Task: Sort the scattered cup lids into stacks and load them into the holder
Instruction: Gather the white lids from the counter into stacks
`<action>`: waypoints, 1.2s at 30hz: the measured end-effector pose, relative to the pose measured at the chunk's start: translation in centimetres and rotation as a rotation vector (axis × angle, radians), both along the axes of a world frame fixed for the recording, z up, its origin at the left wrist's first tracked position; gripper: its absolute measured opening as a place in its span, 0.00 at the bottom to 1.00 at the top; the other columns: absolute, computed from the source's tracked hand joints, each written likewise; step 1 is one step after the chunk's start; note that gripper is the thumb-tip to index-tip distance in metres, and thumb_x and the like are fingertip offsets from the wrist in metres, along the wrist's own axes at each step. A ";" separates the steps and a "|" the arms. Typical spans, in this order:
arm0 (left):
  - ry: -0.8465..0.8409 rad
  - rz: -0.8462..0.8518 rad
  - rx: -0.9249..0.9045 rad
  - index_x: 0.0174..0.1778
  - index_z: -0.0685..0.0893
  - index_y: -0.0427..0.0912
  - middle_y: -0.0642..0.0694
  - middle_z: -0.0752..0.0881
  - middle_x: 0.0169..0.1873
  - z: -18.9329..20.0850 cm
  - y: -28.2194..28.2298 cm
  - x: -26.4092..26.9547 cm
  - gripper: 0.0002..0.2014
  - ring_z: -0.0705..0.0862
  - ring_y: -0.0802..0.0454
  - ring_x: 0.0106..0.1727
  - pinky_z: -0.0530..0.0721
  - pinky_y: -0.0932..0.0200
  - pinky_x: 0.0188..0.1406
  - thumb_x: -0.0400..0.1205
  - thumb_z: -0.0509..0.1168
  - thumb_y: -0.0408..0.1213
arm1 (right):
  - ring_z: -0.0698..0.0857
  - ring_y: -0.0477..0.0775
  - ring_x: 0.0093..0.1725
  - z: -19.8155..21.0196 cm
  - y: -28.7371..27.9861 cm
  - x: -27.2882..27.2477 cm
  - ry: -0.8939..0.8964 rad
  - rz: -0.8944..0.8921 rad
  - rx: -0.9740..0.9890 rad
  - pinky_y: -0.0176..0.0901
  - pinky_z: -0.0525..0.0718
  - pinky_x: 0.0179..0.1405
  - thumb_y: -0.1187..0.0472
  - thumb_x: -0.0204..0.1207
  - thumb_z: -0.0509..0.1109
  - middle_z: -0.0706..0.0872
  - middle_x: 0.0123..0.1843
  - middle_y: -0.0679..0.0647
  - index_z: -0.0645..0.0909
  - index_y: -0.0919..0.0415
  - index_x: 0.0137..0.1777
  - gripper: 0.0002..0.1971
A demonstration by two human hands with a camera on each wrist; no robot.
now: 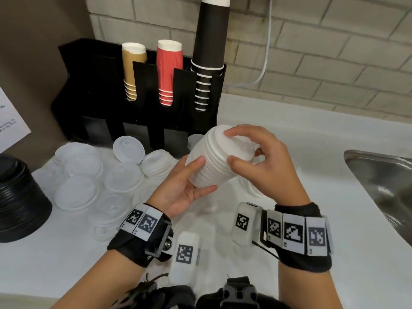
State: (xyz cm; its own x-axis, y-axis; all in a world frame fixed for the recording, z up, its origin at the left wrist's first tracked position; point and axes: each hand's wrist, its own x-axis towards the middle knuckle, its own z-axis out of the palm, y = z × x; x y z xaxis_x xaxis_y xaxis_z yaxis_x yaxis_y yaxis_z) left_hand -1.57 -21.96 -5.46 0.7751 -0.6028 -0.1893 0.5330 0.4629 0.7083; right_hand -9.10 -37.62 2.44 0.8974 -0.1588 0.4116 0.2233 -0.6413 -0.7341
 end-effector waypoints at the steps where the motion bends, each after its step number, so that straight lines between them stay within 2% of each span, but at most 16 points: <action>1: 0.001 0.001 -0.001 0.73 0.75 0.45 0.43 0.82 0.66 0.0 -0.1 0.1 0.34 0.89 0.50 0.58 0.90 0.55 0.39 0.69 0.72 0.47 | 0.76 0.47 0.66 0.0 -0.1 0.1 -0.004 0.004 0.004 0.34 0.75 0.51 0.55 0.62 0.73 0.81 0.63 0.40 0.82 0.42 0.57 0.21; 7: 0.029 -0.012 -0.030 0.74 0.76 0.45 0.41 0.83 0.66 0.0 -0.5 0.7 0.43 0.89 0.49 0.58 0.90 0.56 0.37 0.61 0.77 0.50 | 0.76 0.50 0.66 -0.3 -0.5 0.7 -0.013 0.015 0.015 0.38 0.77 0.53 0.59 0.64 0.80 0.80 0.64 0.45 0.82 0.45 0.58 0.22; 11: 0.057 -0.022 -0.049 0.74 0.76 0.43 0.41 0.83 0.66 0.0 -0.8 1.0 0.43 0.89 0.48 0.57 0.90 0.57 0.35 0.61 0.77 0.49 | 0.76 0.47 0.66 -0.5 -0.6 1.4 -0.019 0.028 0.006 0.32 0.75 0.53 0.57 0.65 0.81 0.79 0.64 0.44 0.82 0.43 0.58 0.22; 13: 0.073 -0.011 -0.071 0.71 0.77 0.44 0.42 0.84 0.65 0.0 -0.7 1.1 0.35 0.89 0.48 0.58 0.90 0.56 0.35 0.68 0.76 0.50 | 0.76 0.41 0.64 -0.4 -1.1 1.4 -0.037 0.033 -0.007 0.27 0.75 0.52 0.51 0.66 0.81 0.78 0.63 0.42 0.80 0.41 0.59 0.22; 15: 0.079 0.013 -0.091 0.66 0.81 0.45 0.44 0.85 0.62 0.0 -0.3 1.4 0.25 0.88 0.47 0.58 0.91 0.56 0.35 0.73 0.69 0.48 | 0.77 0.38 0.61 -0.1 -2.6 1.3 -0.076 -0.022 0.042 0.25 0.76 0.50 0.48 0.71 0.76 0.78 0.63 0.40 0.80 0.39 0.60 0.18; 18: 0.061 0.048 -0.102 0.59 0.84 0.47 0.45 0.87 0.60 -0.1 0.7 2.1 0.20 0.88 0.47 0.58 0.91 0.57 0.35 0.72 0.66 0.48 | 0.81 0.47 0.58 0.3 -6.6 1.5 -0.079 -0.213 0.089 0.22 0.76 0.47 0.55 0.79 0.70 0.82 0.61 0.46 0.81 0.43 0.58 0.09; 19: 0.057 0.056 -0.107 0.58 0.86 0.48 0.45 0.88 0.60 -0.1 0.9 2.3 0.19 0.88 0.46 0.60 0.91 0.57 0.36 0.72 0.66 0.48 | 0.82 0.50 0.56 0.4 -8.1 1.7 -0.003 -0.272 0.038 0.24 0.75 0.46 0.56 0.80 0.69 0.83 0.60 0.49 0.82 0.46 0.57 0.08; 21: 0.048 0.068 -0.116 0.54 0.90 0.50 0.45 0.89 0.60 0.0 1.3 2.6 0.17 0.88 0.46 0.60 0.91 0.58 0.38 0.73 0.66 0.49 | 0.83 0.52 0.53 -0.1 -10.5 2.4 0.304 -0.324 -0.140 0.34 0.75 0.48 0.53 0.79 0.69 0.85 0.59 0.53 0.82 0.51 0.59 0.10; 23: 0.028 0.075 -0.124 0.51 0.92 0.51 0.46 0.90 0.58 0.2 1.6 2.9 0.15 0.89 0.47 0.59 0.91 0.58 0.38 0.74 0.65 0.48 | 0.81 0.52 0.52 -1.5 -11.5 3.0 0.646 -0.289 -0.339 0.41 0.73 0.50 0.45 0.75 0.72 0.84 0.58 0.54 0.79 0.51 0.61 0.18; 25: 0.012 0.077 -0.124 0.50 0.92 0.51 0.46 0.90 0.57 0.3 1.7 3.1 0.14 0.89 0.48 0.58 0.91 0.58 0.38 0.75 0.64 0.48 | 0.80 0.55 0.55 -3.3 -11.4 3.7 0.842 -0.229 -0.459 0.44 0.74 0.51 0.38 0.69 0.74 0.80 0.59 0.55 0.73 0.50 0.64 0.28; 29: -0.008 0.057 -0.110 0.53 0.90 0.51 0.46 0.89 0.59 0.5 1.4 3.2 0.14 0.88 0.47 0.60 0.90 0.59 0.38 0.76 0.64 0.48 | 0.79 0.57 0.56 -6.3 -10.4 5.6 0.933 -0.174 -0.539 0.46 0.74 0.50 0.32 0.62 0.75 0.74 0.64 0.56 0.60 0.46 0.75 0.45; 31: -0.007 0.051 -0.096 0.58 0.87 0.50 0.44 0.86 0.64 0.5 1.3 3.2 0.16 0.86 0.44 0.64 0.90 0.59 0.38 0.76 0.64 0.48 | 0.81 0.59 0.57 -7.1 -10.3 6.6 0.966 -0.172 -0.573 0.46 0.75 0.49 0.33 0.63 0.75 0.77 0.65 0.57 0.57 0.46 0.79 0.48; 33: -0.004 0.046 -0.083 0.62 0.84 0.49 0.42 0.83 0.69 0.5 1.2 3.3 0.19 0.84 0.43 0.67 0.90 0.59 0.38 0.76 0.64 0.47 | 0.80 0.58 0.52 -7.5 -10.3 7.3 0.982 -0.159 -0.612 0.46 0.76 0.47 0.35 0.65 0.75 0.78 0.61 0.57 0.56 0.46 0.78 0.46; 36: -0.001 0.048 -0.077 0.71 0.78 0.47 0.41 0.80 0.72 0.6 1.4 3.7 0.26 0.82 0.42 0.69 0.91 0.59 0.39 0.75 0.64 0.47 | 0.78 0.58 0.49 -7.6 -10.2 7.7 1.011 -0.139 -0.666 0.48 0.77 0.45 0.38 0.69 0.72 0.72 0.57 0.53 0.59 0.42 0.75 0.38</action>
State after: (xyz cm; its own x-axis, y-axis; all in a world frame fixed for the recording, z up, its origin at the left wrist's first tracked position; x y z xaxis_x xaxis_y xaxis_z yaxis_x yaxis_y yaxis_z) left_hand 2.09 -20.61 -4.83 0.8039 -0.5774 -0.1429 0.5080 0.5415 0.6699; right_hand -1.35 -47.82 -5.15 0.8524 -0.3038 -0.4256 -0.3597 -0.9314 -0.0555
